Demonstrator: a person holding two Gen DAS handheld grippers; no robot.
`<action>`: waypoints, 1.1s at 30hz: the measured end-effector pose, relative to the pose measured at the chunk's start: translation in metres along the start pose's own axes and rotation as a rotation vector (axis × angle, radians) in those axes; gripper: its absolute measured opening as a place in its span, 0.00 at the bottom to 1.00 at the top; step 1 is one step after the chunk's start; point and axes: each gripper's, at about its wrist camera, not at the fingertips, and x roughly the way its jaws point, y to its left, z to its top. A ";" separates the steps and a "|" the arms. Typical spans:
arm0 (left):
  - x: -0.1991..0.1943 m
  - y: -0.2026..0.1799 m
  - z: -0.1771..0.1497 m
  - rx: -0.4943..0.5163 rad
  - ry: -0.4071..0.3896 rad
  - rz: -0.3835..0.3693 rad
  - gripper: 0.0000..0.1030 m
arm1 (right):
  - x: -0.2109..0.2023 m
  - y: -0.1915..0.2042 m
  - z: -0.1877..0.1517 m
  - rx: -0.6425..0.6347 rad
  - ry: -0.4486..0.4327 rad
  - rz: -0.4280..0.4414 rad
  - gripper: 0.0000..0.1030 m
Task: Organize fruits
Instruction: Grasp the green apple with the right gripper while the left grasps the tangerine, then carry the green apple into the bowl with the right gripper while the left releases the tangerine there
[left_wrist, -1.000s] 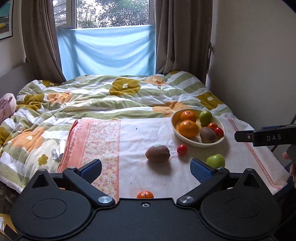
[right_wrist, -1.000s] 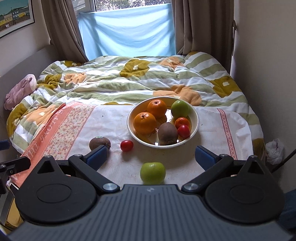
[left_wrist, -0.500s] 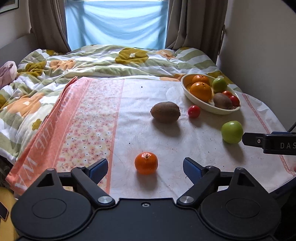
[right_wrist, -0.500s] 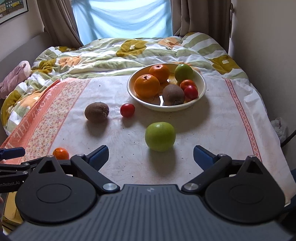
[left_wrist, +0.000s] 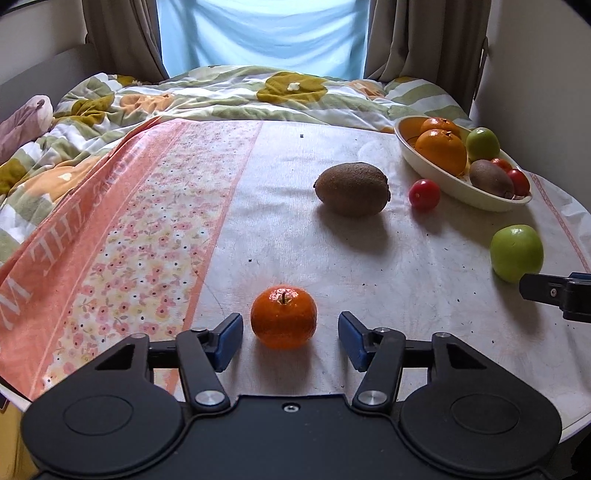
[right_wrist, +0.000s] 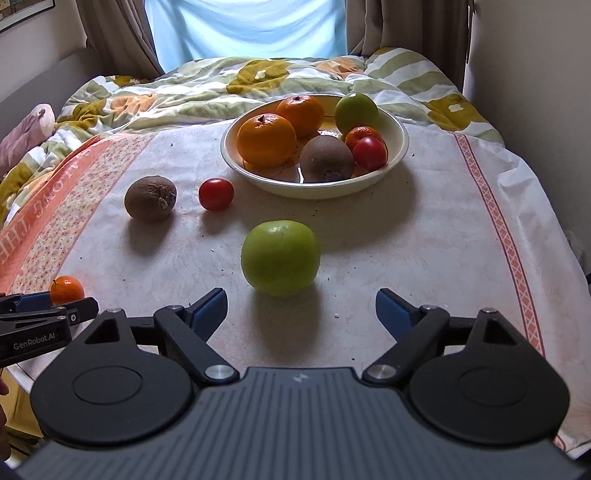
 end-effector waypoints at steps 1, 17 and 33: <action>0.001 -0.002 0.001 0.008 -0.005 0.006 0.56 | 0.002 0.000 0.001 -0.002 0.005 0.007 0.96; 0.002 -0.008 0.005 0.028 -0.009 0.022 0.40 | 0.028 0.002 0.016 -0.034 0.020 0.044 0.79; -0.015 -0.018 0.013 0.014 -0.035 0.023 0.40 | 0.037 0.000 0.025 -0.045 0.023 0.097 0.67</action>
